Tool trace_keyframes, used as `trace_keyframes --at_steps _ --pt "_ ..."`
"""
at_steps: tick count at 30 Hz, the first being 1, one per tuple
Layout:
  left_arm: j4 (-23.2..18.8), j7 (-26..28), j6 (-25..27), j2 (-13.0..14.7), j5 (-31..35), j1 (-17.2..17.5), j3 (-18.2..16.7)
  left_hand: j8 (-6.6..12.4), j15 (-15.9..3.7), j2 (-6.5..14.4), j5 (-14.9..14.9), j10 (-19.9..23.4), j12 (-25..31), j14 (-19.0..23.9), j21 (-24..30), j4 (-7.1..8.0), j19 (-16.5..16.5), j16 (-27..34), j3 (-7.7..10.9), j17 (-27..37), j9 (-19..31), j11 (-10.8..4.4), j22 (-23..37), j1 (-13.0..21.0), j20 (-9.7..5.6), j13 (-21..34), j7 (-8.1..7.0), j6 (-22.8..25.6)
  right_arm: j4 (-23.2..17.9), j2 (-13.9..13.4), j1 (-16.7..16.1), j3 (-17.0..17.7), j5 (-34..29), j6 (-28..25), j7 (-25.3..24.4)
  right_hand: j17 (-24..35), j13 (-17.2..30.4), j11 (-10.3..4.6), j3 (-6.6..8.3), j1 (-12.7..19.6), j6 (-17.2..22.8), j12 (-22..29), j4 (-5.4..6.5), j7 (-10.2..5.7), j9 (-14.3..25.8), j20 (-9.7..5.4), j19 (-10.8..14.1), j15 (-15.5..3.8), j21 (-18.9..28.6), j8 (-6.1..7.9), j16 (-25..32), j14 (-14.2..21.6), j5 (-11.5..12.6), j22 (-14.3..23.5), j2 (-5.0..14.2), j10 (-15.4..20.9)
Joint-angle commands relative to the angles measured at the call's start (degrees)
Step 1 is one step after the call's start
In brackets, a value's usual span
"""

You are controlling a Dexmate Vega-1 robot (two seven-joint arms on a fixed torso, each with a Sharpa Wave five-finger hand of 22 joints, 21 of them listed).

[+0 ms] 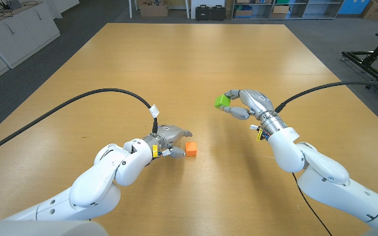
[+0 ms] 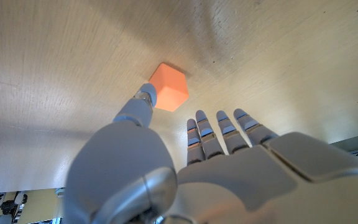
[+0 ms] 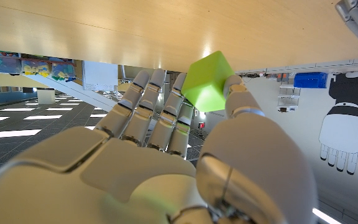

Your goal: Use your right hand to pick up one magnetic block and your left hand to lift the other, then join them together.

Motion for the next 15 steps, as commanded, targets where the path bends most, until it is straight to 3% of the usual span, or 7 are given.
trace_keyframes --at_steps 1,15 --pt "1.18 -1.62 -1.13 -2.35 2.65 0.23 0.70 -0.11 -3.73 0.15 -0.09 0.67 0.54 -0.23 -0.44 0.02 -0.60 0.29 -0.15 0.11 0.13 0.17 0.12 -0.15 -1.16 0.20 0.26 0.11 -0.57 -0.31 -1.00 0.54 0.10 -0.29 -0.49 0.16 0.29 -2.41 0.37 2.78 6.68 0.12 0.10 -6.12 0.14 -2.61 0.09 -3.06 0.50 0.33 -0.13 0.39 0.25 0.11 3.10 3.05" --pt "2.87 -3.68 -3.03 -5.03 5.97 0.00 1.82 -0.03 -3.72 0.26 -0.06 0.91 0.74 -0.08 -0.40 -0.04 -0.86 0.42 -0.28 0.09 0.12 0.90 0.09 -0.08 -1.13 0.16 0.63 0.38 -1.17 -0.63 -2.31 1.44 0.36 -0.32 -0.77 0.18 0.34 -2.41 0.35 2.80 6.68 0.07 0.10 -6.06 0.14 -2.59 0.10 -3.08 0.57 0.30 -0.19 0.43 0.24 0.11 3.11 3.10"
